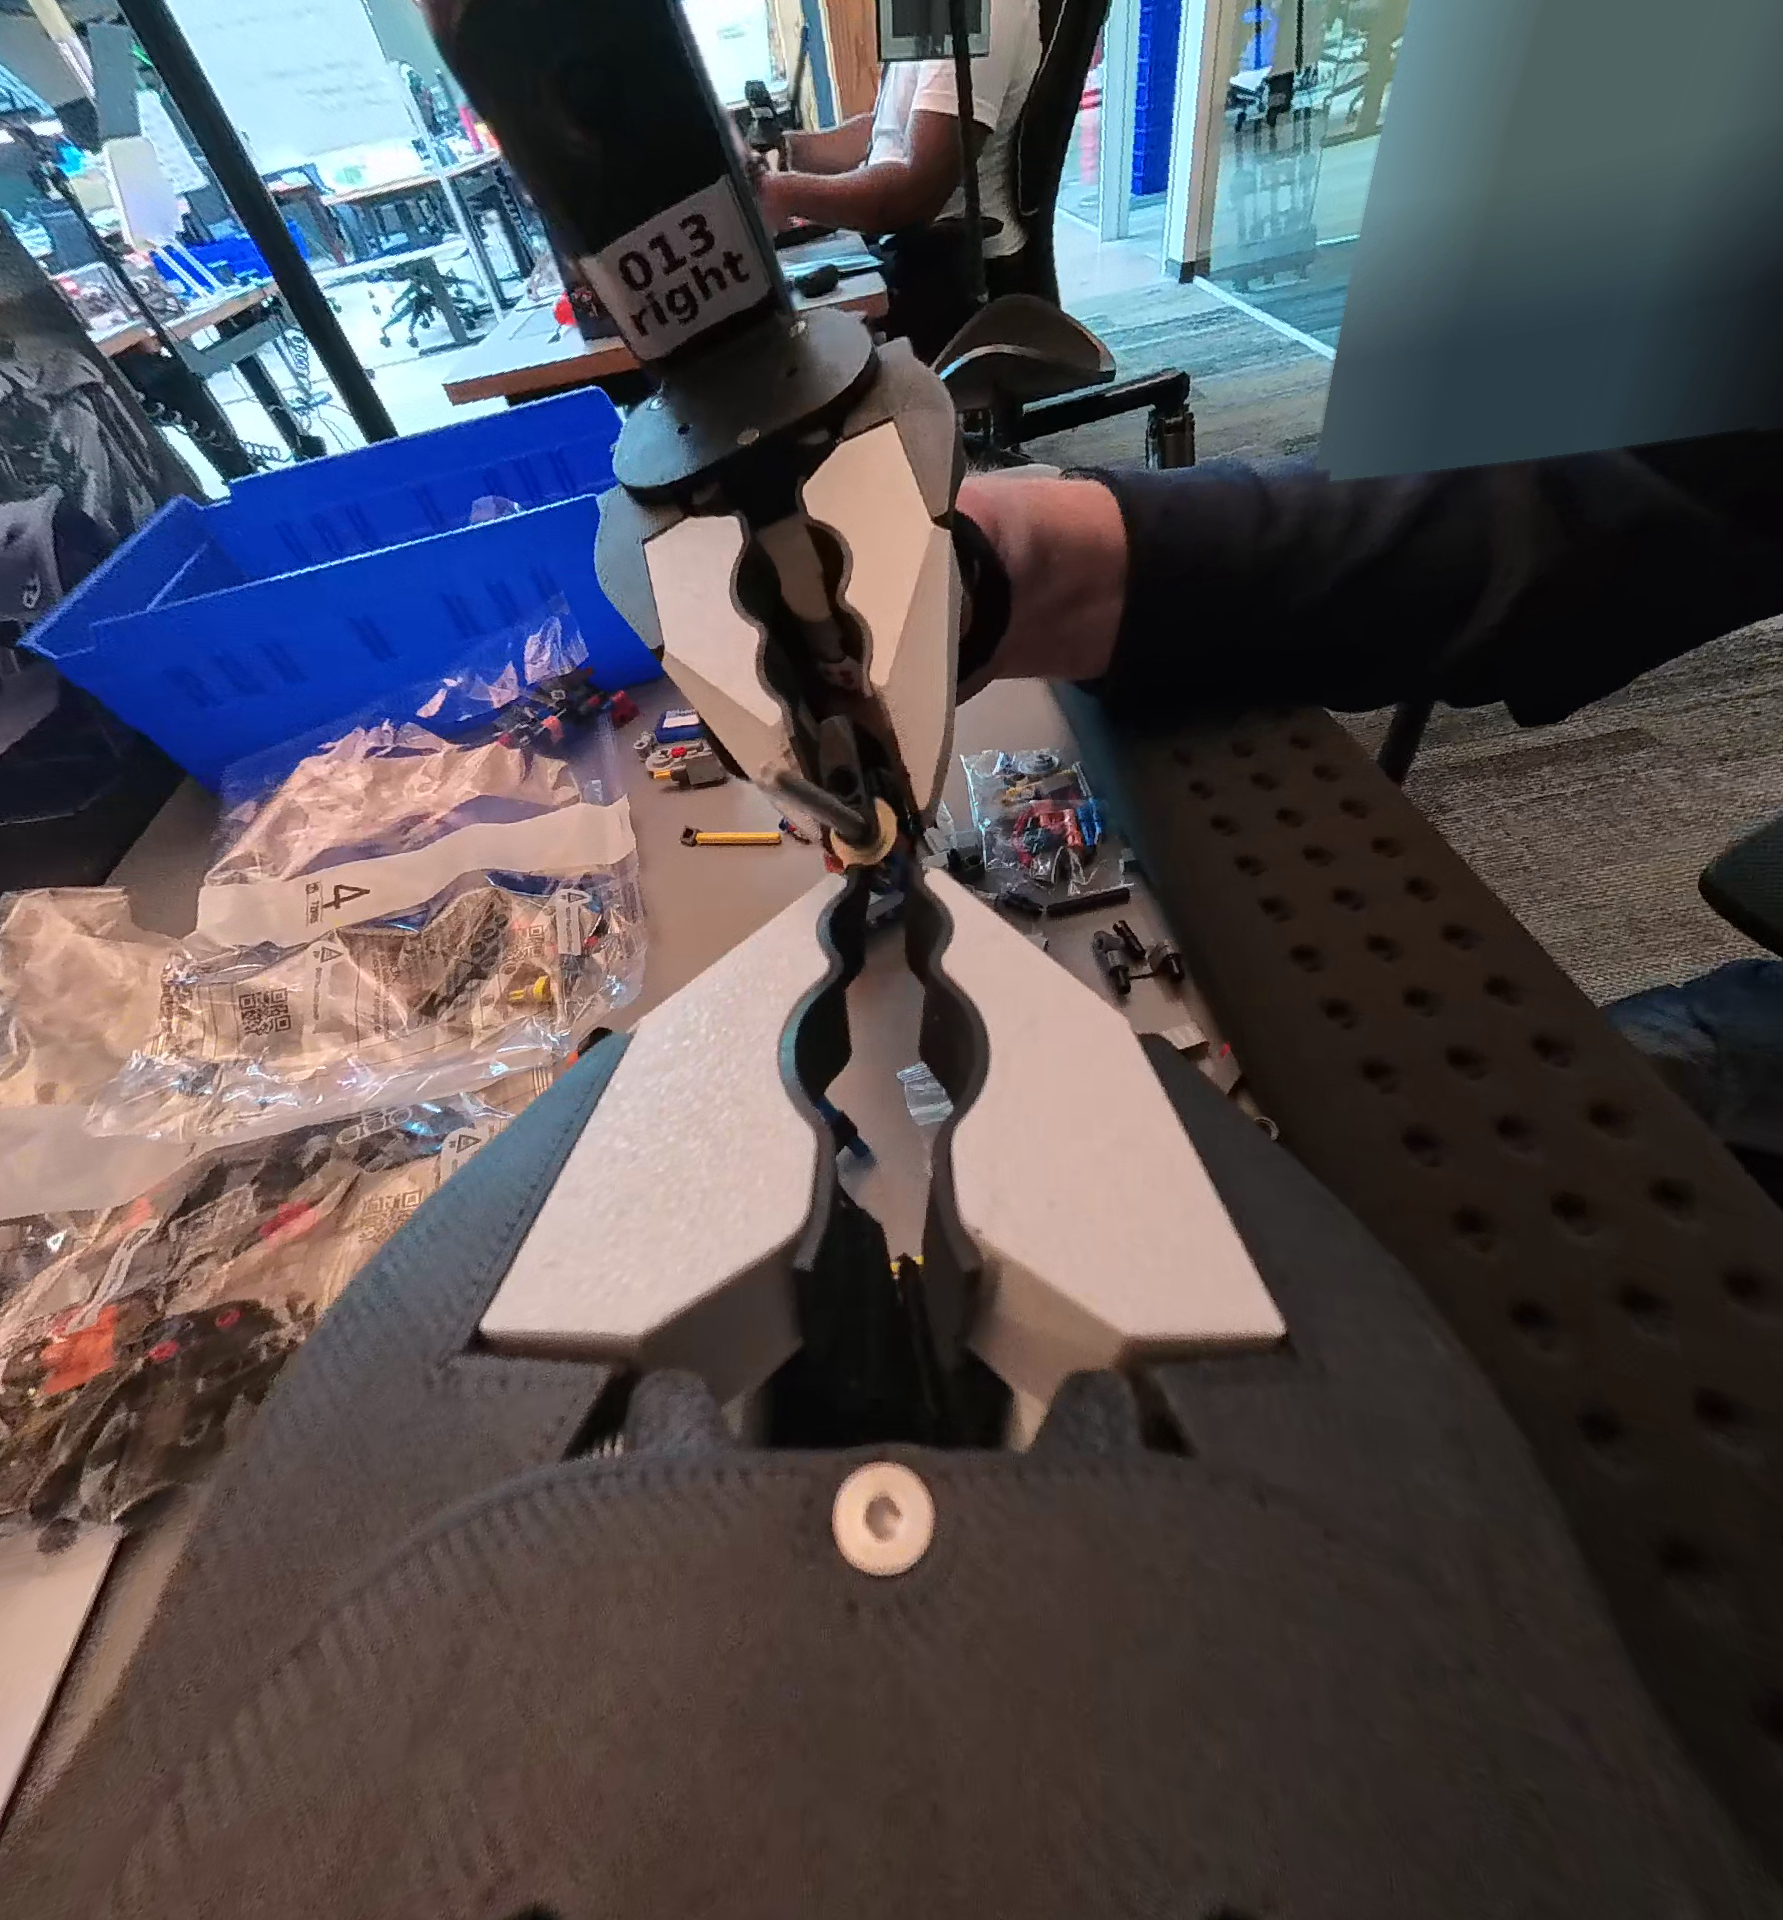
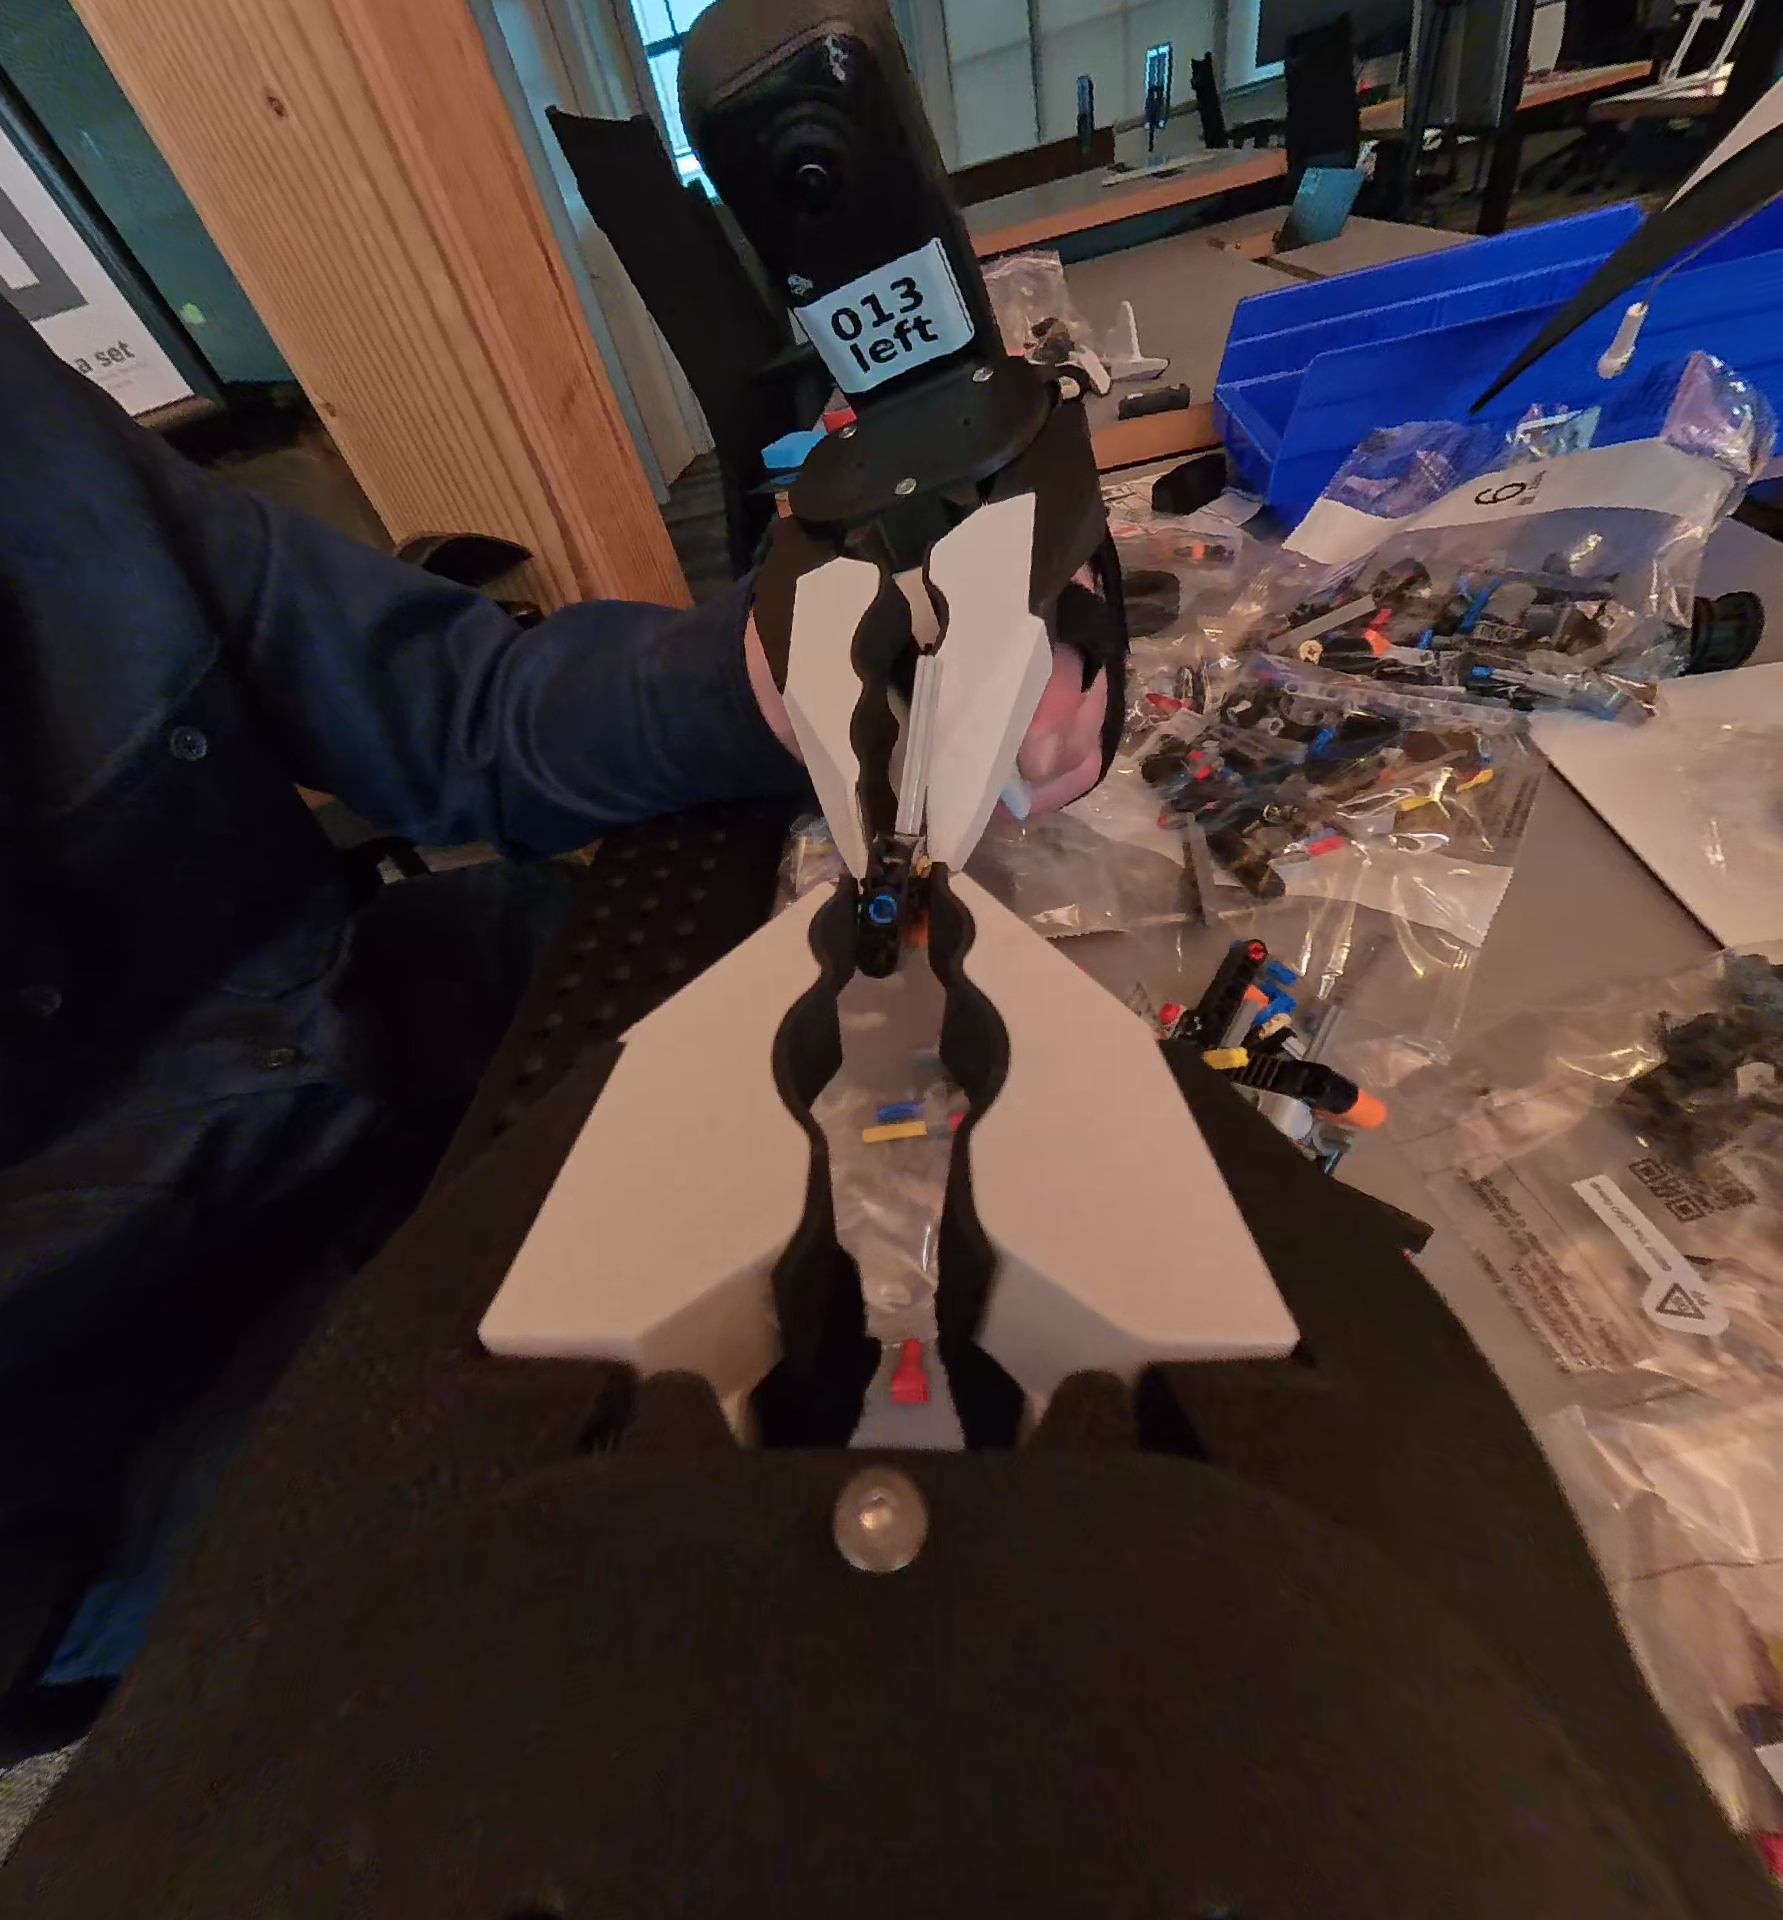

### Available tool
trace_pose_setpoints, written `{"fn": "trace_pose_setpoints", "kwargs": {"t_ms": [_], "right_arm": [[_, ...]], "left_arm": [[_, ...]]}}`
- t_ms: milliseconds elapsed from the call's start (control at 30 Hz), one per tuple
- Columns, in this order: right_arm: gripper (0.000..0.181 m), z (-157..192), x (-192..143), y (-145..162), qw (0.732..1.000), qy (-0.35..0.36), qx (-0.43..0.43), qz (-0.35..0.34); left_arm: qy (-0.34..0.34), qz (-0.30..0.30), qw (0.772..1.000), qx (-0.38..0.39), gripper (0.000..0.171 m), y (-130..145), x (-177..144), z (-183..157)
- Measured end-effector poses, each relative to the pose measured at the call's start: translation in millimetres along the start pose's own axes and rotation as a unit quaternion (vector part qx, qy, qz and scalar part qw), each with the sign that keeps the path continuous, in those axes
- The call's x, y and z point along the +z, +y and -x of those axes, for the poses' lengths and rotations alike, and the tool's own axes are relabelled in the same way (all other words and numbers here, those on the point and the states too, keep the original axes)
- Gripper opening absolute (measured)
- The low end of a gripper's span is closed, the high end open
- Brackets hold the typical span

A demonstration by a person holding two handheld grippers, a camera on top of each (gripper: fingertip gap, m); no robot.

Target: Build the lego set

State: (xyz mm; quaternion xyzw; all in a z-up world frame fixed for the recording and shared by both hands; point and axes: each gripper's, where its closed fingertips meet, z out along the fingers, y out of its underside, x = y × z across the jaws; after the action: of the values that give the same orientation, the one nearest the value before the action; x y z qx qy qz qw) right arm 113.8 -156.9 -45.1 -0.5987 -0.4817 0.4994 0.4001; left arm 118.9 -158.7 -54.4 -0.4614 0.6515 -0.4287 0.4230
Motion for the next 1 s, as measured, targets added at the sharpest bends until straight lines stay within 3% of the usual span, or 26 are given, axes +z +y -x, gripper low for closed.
{"fn": "trace_pose_setpoints", "kwargs": {"t_ms": [400,767,1000], "right_arm": [[0.011,-3,-1,3,0.999,0.025,-0.025,0.016],[0.011,-9,-1,16,0.991,0.074,-0.080,0.075],[0.011,-14,-3,10,0.998,0.053,-0.003,0.040]], "left_arm": [[-0.004,-0.005,1.000,-0.008,0.006,-1,-2,3],[-0.008,0.028,1.000,-0.011,0.006,10,2,4],[-0.056,0.046,0.996,0.043,0.006,10,2,12]]}}
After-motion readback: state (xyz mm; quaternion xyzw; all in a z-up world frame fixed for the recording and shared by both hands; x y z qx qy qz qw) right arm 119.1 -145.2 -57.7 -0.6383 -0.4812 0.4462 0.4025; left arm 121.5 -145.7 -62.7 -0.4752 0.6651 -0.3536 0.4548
